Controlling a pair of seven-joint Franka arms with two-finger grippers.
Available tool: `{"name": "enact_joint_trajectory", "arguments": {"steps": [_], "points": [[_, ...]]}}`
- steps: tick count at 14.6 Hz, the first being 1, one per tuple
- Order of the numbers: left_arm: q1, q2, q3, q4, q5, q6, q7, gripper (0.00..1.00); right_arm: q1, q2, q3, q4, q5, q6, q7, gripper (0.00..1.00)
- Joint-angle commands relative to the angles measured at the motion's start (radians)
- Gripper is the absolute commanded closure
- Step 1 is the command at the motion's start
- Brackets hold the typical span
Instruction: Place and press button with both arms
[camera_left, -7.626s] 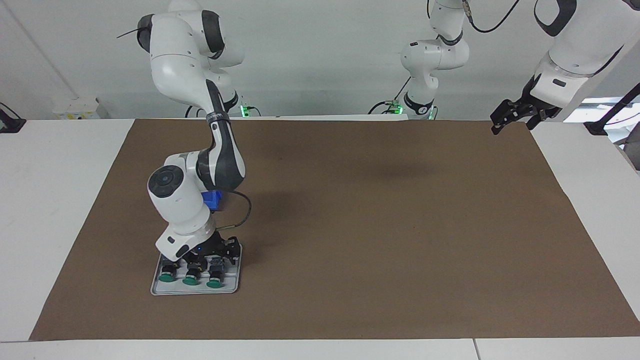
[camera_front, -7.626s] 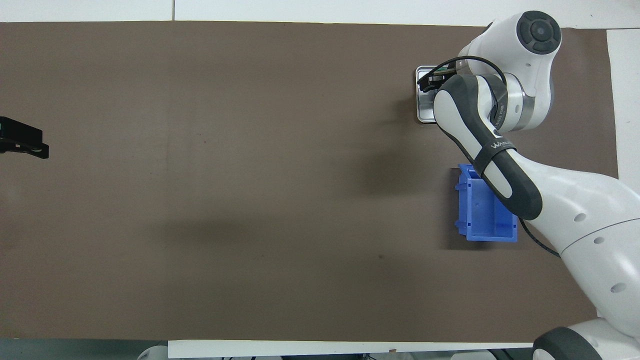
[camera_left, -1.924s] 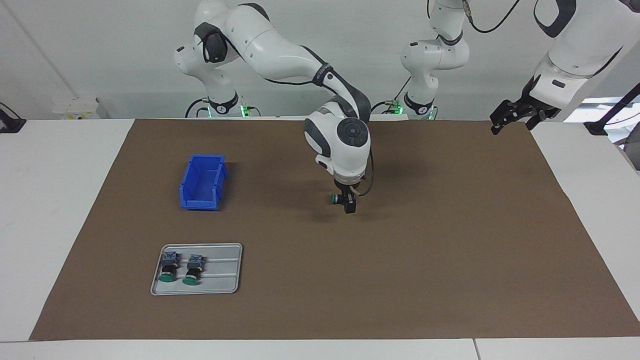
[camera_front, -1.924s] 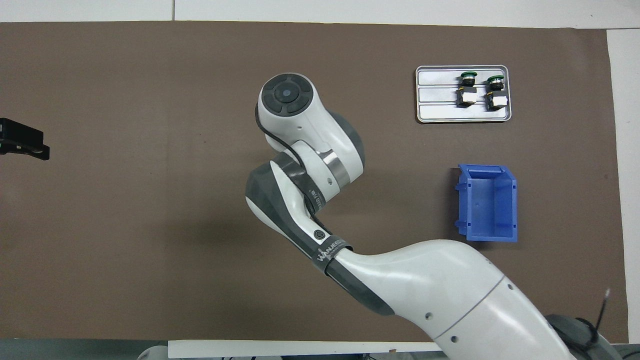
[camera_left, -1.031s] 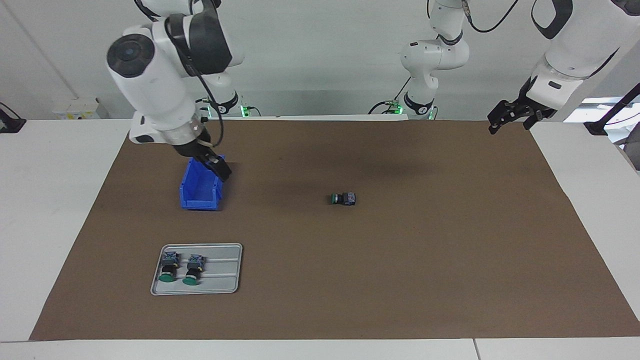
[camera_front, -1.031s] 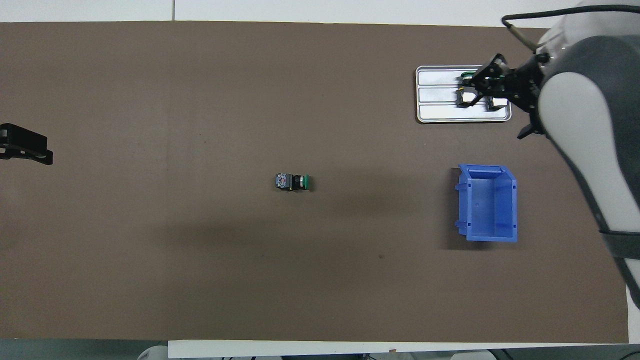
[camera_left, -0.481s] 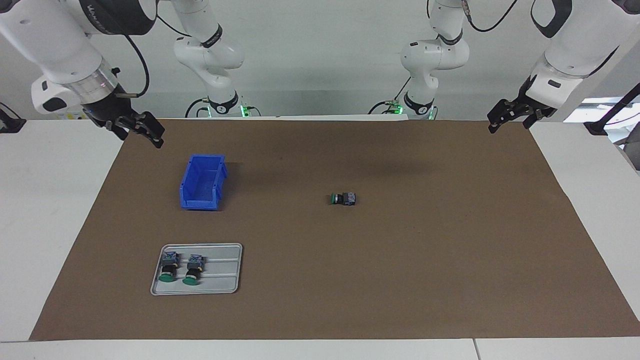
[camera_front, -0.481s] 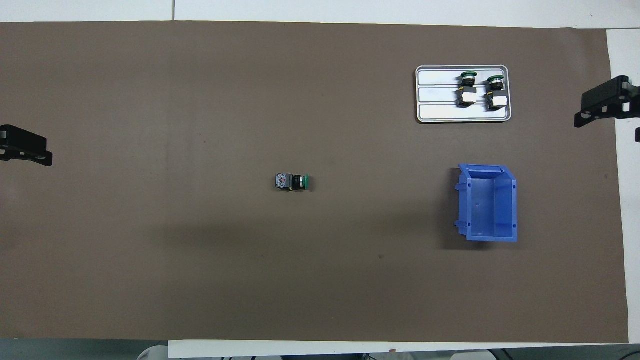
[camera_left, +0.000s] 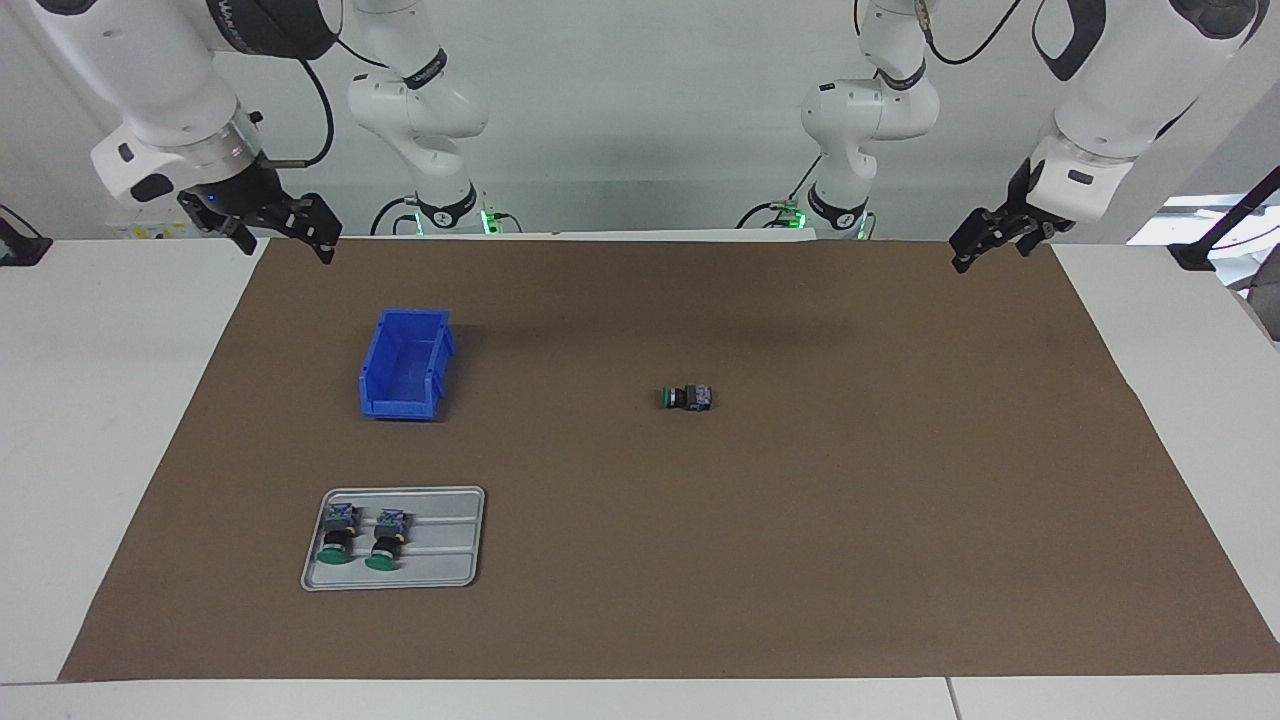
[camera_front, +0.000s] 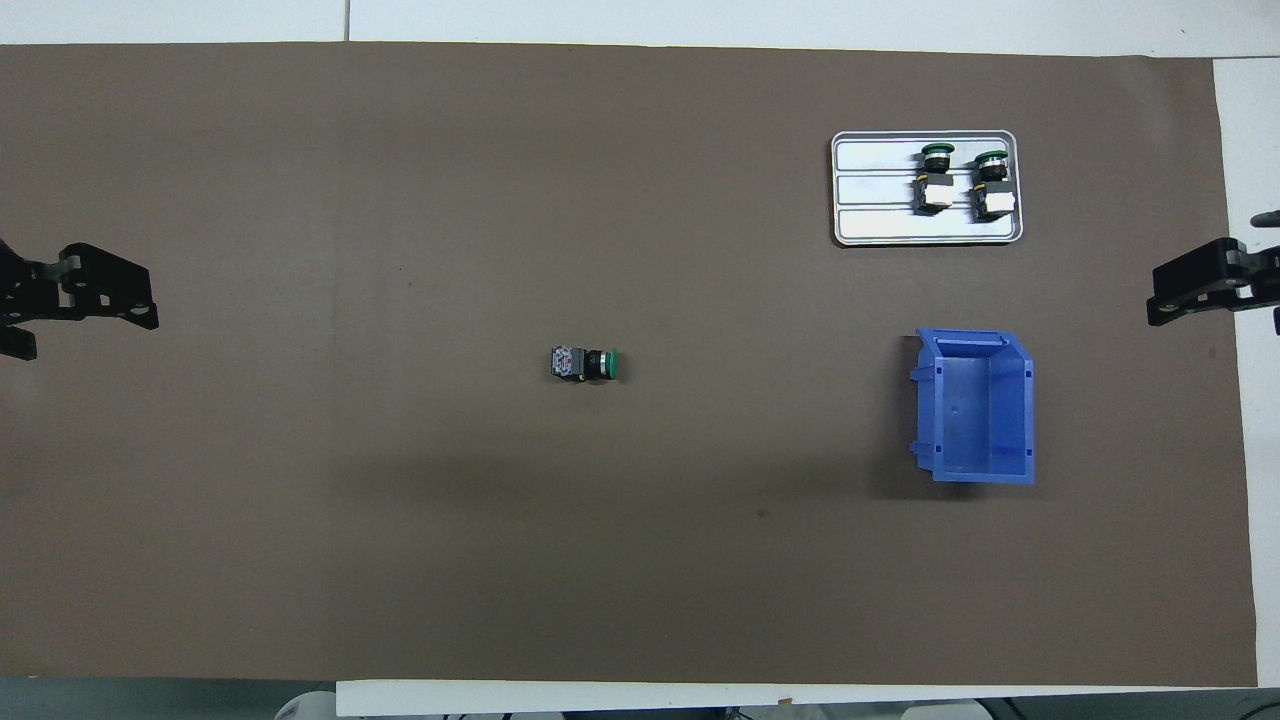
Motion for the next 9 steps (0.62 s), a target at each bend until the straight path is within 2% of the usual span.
{"name": "enact_joint_trajectory", "arguments": {"steps": [1, 3, 5, 9], "points": [[-0.021, -0.051, 0.007, -0.078, -0.005, 0.040, -0.057, 0.00, -0.028, -0.023, 0.003, -0.033, 0.001, 0.023, -0.045, 0.01], [-0.059, -0.060, 0.006, -0.105, -0.005, 0.071, -0.149, 0.00, -0.002, -0.030, -0.014, -0.039, 0.003, 0.014, -0.048, 0.01], [-0.079, -0.054, 0.004, -0.114, -0.005, 0.072, -0.222, 0.00, 0.095, -0.026, -0.095, -0.028, -0.011, 0.026, -0.048, 0.01], [-0.176, -0.025, 0.004, -0.134, -0.031, 0.120, -0.502, 0.00, 0.107, -0.020, -0.118, -0.016, -0.010, 0.040, -0.060, 0.01]]}}
